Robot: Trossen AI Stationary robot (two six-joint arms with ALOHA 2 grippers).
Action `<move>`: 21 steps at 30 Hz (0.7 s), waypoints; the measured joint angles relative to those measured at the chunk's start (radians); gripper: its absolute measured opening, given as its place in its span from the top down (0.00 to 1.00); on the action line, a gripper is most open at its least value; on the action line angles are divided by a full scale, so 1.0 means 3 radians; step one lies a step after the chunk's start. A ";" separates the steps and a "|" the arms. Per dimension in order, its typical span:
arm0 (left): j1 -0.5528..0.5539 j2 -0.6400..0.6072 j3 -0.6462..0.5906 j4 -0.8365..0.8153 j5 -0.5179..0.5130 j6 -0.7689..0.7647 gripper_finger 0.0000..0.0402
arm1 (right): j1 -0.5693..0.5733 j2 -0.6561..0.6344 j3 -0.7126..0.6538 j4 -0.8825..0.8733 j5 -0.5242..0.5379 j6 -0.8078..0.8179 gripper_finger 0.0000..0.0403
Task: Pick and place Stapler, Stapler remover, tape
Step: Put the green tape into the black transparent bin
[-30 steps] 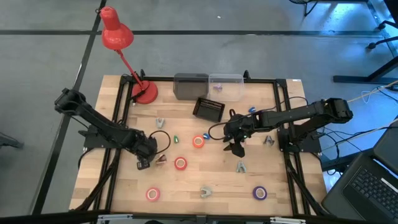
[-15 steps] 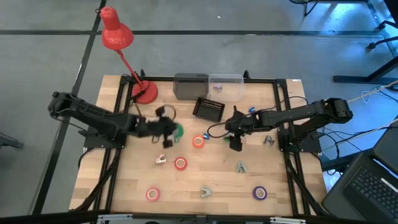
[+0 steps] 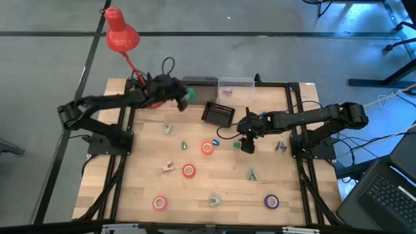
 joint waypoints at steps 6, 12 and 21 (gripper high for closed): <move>0.0040 0.0852 0.0755 -0.0412 -0.0294 0.0334 0.92 | -0.0038 0.0000 0.0000 0.0049 -0.0114 -0.0038 0.44; 0.0149 0.1620 0.1628 -0.1168 -0.0724 0.0395 0.92 | -0.0038 0.0000 0.0000 -0.0012 -0.0123 -0.0039 0.44; 0.0228 0.2249 0.2170 -0.1859 -0.0973 0.0308 0.92 | -0.0038 0.0000 0.0000 -0.0127 -0.0123 -0.0043 0.44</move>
